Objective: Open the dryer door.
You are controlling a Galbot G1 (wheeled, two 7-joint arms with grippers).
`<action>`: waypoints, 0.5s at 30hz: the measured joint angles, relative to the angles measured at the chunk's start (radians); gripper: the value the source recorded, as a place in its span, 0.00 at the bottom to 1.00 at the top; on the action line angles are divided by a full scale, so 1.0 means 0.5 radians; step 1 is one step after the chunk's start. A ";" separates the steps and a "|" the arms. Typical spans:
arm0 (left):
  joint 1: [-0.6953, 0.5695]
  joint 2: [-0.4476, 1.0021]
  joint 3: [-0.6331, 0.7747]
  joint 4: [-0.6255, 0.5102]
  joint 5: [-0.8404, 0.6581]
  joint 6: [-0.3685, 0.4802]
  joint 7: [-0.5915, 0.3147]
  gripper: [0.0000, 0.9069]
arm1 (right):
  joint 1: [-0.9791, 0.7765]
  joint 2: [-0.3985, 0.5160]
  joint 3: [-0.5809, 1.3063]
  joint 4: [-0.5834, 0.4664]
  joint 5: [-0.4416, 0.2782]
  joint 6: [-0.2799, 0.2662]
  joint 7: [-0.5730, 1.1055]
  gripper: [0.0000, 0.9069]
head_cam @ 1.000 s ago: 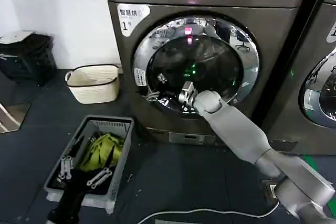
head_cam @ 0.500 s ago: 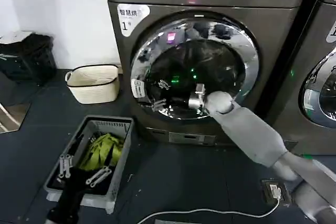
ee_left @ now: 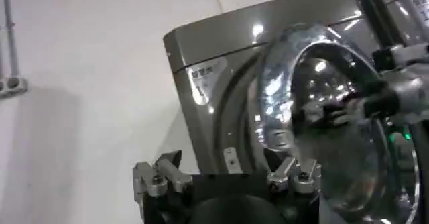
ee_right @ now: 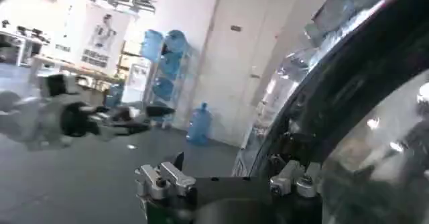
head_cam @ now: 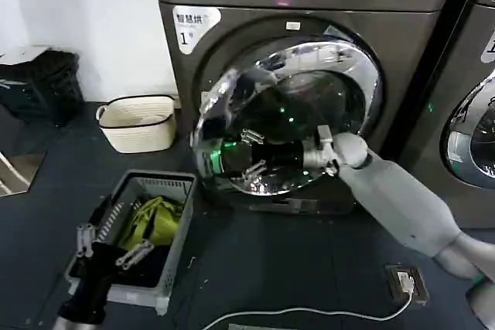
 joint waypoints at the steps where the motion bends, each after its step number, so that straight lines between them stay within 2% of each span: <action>1: -0.009 0.003 -0.006 0.002 -0.010 0.012 0.000 1.00 | -0.009 -0.021 0.008 0.030 0.005 0.002 -0.016 1.00; 7: -0.114 0.070 0.006 0.065 -0.124 0.129 0.006 1.00 | -0.092 -0.161 0.090 0.194 0.048 0.001 -0.114 1.00; 15: -0.464 0.330 0.113 0.252 -0.359 0.361 -0.040 1.00 | -0.256 -0.363 0.262 0.353 0.098 0.013 -0.256 1.00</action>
